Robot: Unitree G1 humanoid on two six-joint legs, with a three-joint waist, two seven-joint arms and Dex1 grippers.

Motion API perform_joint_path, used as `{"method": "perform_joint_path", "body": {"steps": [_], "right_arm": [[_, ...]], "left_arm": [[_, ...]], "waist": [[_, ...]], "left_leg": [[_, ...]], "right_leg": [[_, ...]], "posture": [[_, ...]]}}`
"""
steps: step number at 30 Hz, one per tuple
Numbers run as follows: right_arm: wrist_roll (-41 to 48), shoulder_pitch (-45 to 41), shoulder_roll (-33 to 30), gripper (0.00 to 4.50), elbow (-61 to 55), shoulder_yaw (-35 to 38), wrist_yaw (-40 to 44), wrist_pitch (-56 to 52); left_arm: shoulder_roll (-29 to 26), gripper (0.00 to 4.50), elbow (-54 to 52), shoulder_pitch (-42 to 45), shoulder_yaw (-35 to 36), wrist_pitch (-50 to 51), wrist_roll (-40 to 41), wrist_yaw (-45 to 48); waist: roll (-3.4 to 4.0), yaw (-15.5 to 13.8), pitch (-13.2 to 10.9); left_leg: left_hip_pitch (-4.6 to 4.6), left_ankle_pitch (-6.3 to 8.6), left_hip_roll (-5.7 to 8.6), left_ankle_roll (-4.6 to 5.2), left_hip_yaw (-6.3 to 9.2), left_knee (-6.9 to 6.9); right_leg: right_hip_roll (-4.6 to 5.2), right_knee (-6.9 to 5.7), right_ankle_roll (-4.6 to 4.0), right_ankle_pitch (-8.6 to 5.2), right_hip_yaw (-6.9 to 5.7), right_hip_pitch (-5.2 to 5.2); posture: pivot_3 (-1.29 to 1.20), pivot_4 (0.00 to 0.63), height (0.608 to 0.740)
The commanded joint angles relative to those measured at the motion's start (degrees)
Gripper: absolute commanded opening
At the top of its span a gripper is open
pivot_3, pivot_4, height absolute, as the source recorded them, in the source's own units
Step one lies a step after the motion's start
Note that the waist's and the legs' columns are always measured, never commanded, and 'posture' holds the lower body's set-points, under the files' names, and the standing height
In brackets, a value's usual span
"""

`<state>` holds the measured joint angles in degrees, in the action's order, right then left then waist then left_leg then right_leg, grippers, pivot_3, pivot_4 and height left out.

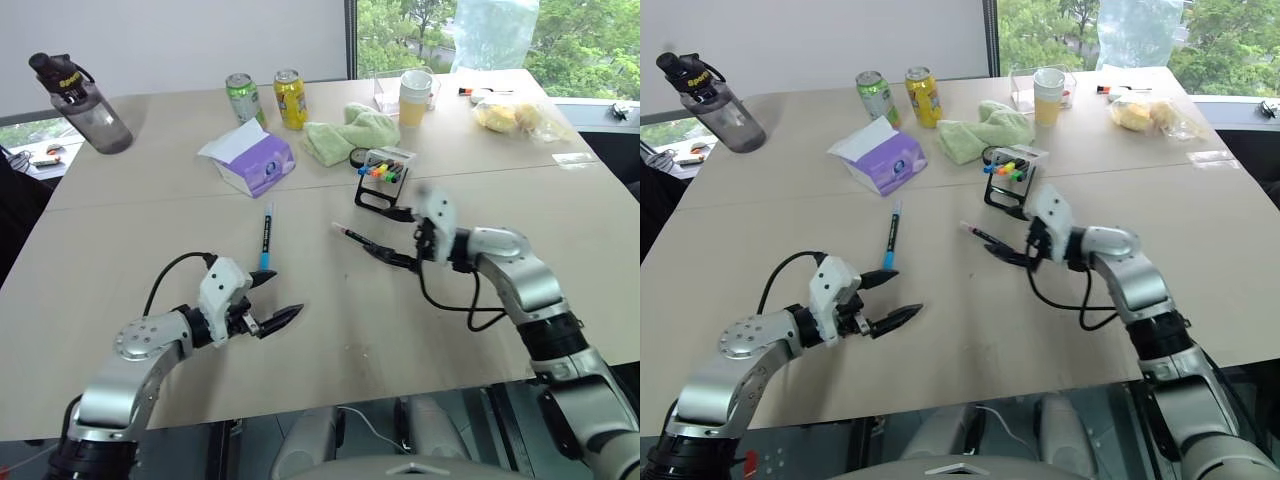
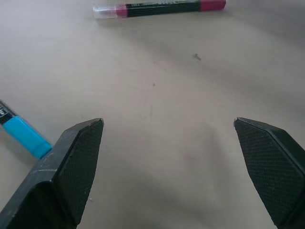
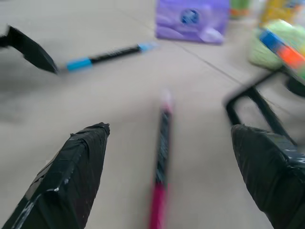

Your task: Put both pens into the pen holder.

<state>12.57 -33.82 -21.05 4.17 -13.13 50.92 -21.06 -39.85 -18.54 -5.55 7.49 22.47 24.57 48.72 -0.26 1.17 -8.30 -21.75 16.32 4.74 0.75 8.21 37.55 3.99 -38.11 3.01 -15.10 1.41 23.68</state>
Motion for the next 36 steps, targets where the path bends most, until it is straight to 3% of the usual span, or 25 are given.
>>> {"method": "perform_joint_path", "body": {"steps": [1, 7, 16, 26, 30, 34, 36], "right_arm": [[-5.83, -7.92, 3.12, 4.36, 6.44, -5.35, -2.74, -5.46], [-12.85, -16.78, 5.79, 4.36, 17.30, -10.54, -4.56, -9.31], [-12.41, -17.14, 0.69, 4.36, 9.18, -12.84, 3.23, -23.27], [-12.01, -13.89, 0.11, 0.01, 6.61, -13.08, 3.62, -26.49], [-11.21, -12.08, -0.27, 0.01, 3.86, -10.81, 3.15, -20.80], [-9.85, -8.39, -1.64, 0.01, -0.82, -8.49, 5.18, -3.18], [-9.34, -7.43, -1.63, 0.01, -2.05, -7.86, 5.37, 0.78]], "left_arm": [[-2.41, 4.50, -2.75, -1.27, 5.14, 1.73, 3.05, 1.24], [-3.18, 4.50, -5.06, -5.44, 9.65, 2.45, 3.78, 0.38], [-1.08, 4.50, -7.52, -8.71, 9.94, 2.30, 3.27, -1.77], [-0.75, 4.50, -7.53, -4.08, 8.24, 5.07, 3.71, -3.99], [2.50, 4.50, -6.99, -1.50, 7.46, 6.69, 5.22, -6.81], [9.29, 4.50, -6.95, 2.74, 7.64, 10.13, 10.87, -11.45], [11.28, 4.50, -7.16, 3.95, 7.51, 11.05, 12.72, -12.66]], "waist": [[0.00, 0.17, 0.00], [0.00, 1.05, 0.00], [0.02, 1.32, -0.01], [-0.02, 1.22, 0.03], [-0.02, 1.16, 0.03], [-0.02, 1.29, 0.02], [-0.03, 1.21, 0.02]], "left_leg": [[0.00, 0.00, 0.00, 0.00, -0.01, 0.00], [-0.04, 0.00, 0.02, -0.01, 0.03, -0.05], [-0.08, 0.00, 0.02, -0.01, 0.07, -0.07], [-0.02, 0.00, 0.01, -0.01, 0.03, -0.08], [-0.04, 0.00, 0.02, -0.01, 0.03, -0.07], [-0.08, 0.00, 0.03, -0.01, 0.04, -0.03], [-0.07, 0.00, 0.03, -0.01, 0.04, -0.01]], "right_leg": [[0.00, 0.00, 0.00, 0.00, 0.00, 0.00], [0.01, 0.04, -0.01, 0.00, -0.05, 0.05], [0.01, 0.05, -0.01, 0.00, -0.08, 0.07], [0.01, 0.02, -0.01, 0.00, -0.02, 0.06], [0.02, 0.03, -0.01, 0.00, -0.03, 0.05], [0.02, 0.03, 0.00, 0.00, -0.07, 0.07], [0.02, 0.02, 0.00, 0.00, -0.07, 0.06]], "posture": [[0.00, 0.150, 0.740], [0.00, 0.150, 0.740], [0.00, 0.150, 0.740], [0.00, 0.150, 0.740], [0.00, 0.150, 0.740], [0.00, 0.150, 0.740], [0.00, 0.150, 0.740]]}}
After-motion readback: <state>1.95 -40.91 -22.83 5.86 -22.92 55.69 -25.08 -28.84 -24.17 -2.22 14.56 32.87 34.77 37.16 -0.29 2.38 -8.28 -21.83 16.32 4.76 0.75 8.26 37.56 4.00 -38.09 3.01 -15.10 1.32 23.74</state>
